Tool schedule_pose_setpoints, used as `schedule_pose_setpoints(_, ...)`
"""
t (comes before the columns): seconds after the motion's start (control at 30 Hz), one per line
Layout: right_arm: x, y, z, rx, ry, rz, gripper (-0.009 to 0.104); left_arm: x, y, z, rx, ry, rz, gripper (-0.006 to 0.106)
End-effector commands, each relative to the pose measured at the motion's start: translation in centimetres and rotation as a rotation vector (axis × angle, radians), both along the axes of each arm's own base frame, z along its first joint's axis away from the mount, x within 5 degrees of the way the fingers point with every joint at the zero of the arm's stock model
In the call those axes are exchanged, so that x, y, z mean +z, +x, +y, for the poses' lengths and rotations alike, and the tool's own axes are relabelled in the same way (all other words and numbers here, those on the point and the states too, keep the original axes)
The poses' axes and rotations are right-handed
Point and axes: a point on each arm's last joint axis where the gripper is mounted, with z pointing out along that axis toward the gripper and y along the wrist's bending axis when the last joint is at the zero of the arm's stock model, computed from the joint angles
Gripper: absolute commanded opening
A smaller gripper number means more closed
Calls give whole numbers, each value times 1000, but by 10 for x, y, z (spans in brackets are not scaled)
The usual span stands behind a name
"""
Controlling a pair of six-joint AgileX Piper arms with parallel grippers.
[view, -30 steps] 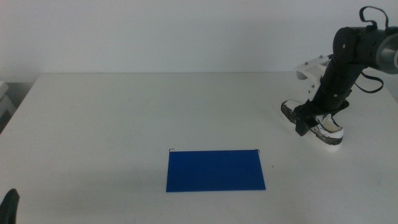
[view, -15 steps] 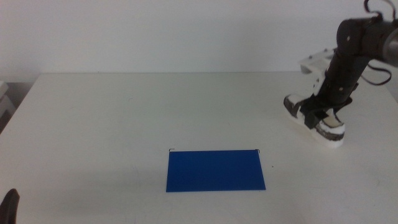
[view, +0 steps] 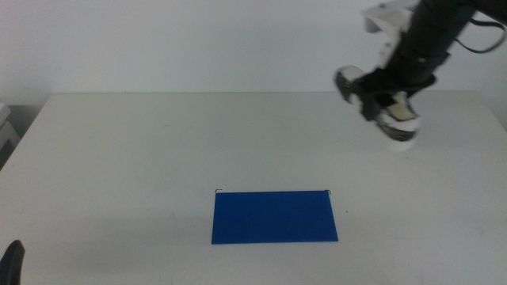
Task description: Use one arm to grab the shoe from the table and place it on the mat.
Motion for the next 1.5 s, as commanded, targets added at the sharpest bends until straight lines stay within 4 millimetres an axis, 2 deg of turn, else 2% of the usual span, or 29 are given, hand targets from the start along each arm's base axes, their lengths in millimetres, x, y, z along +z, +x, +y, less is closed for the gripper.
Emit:
schedule_pose_setpoints(0.0,41,-22,16,20,37,-74,-4,6,0,-1,-10,-12,-84,94)
schedule_pose_setpoints(0.17,41,-43,62,96,54,-56,-4,6,0,-1,-10,-12,-84,94)
schedule_pose_setpoints(0.27,42,-54,83,129,56,-59,-4,6,0,-1,-10,-12,-84,94)
schedule_pose_setpoints(0.43,42,-66,102,170,38,-68,-4,6,0,-1,-10,-12,-84,94)
schedule_pose_setpoints(0.67,41,-68,104,178,39,-59,-4,6,0,-1,-10,-12,-84,94)
schedule_pose_setpoints(0.73,41,-68,104,237,15,-71,-4,6,0,-1,-10,-12,-84,94)
schedule_pose_setpoints(0.8,41,-67,104,355,-29,-97,-4,6,0,-1,-10,-12,-84,94)
schedule_pose_setpoints(0.97,41,-70,107,846,-174,-177,-4,6,0,-1,-10,-12,-84,94)
schedule_pose_setpoints(1.07,41,-71,109,986,-194,-202,-4,6,0,-1,-10,-12,-84,94)
schedule_pose_setpoints(1.3,37,-70,112,1017,-188,-199,-4,6,0,-1,-10,-12,-84,94)
schedule_pose_setpoints(1.47,20,-62,118,1018,-183,-154,-4,6,0,-1,-10,-12,-84,94)
